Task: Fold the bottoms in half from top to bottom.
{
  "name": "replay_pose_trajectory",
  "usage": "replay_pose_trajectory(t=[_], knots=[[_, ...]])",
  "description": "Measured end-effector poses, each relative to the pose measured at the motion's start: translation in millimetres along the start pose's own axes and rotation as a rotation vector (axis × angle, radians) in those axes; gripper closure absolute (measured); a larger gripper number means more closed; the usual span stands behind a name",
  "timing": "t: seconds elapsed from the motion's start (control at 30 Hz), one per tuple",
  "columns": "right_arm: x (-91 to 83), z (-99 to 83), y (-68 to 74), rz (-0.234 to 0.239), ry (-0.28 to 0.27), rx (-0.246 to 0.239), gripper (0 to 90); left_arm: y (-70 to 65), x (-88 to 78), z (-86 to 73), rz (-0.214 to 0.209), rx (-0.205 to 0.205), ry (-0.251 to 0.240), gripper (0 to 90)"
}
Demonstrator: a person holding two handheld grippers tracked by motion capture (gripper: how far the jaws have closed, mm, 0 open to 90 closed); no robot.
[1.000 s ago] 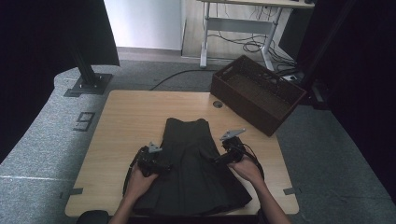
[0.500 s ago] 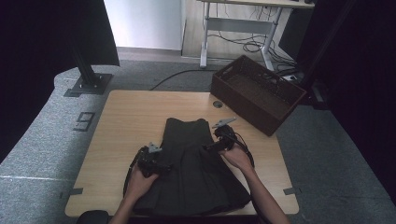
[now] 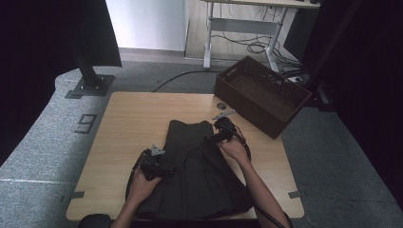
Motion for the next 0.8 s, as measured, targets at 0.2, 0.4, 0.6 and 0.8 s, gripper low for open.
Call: replay_pose_trajectory(t=[0.2, 0.4, 0.6, 0.8], knots=[[13.7, 10.9, -10.3, -0.029, 0.006, 0.021, 22.6, 0.1, 0.0, 0.0, 0.000, 0.001, 0.000, 0.0], [31.3, 16.8, -13.1, -0.044, 0.028, 0.024, 24.7, 0.1, 0.0, 0.0, 0.000, 0.001, 0.001, 0.0], [48.7, 11.4, -22.2, -0.055, 0.061, 0.046, 25.4, 0.1, 0.1, 0.0, 0.000, 0.001, 0.000, 0.0], [58.7, 5.7, -29.4, -0.040, 0.091, 0.064, 23.0, 0.1, 0.2, 0.2, 0.000, 0.002, 0.001, 0.0]])
Point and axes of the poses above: each handheld gripper's, and its own axes: x roughly forward along the jaws, z roughly out of its top, y roughly to its left, the point moved 6 cm from there along x, roughly forward along the jaws, and after that the axes turned 8 degrees about x, right-handed, at the moved point
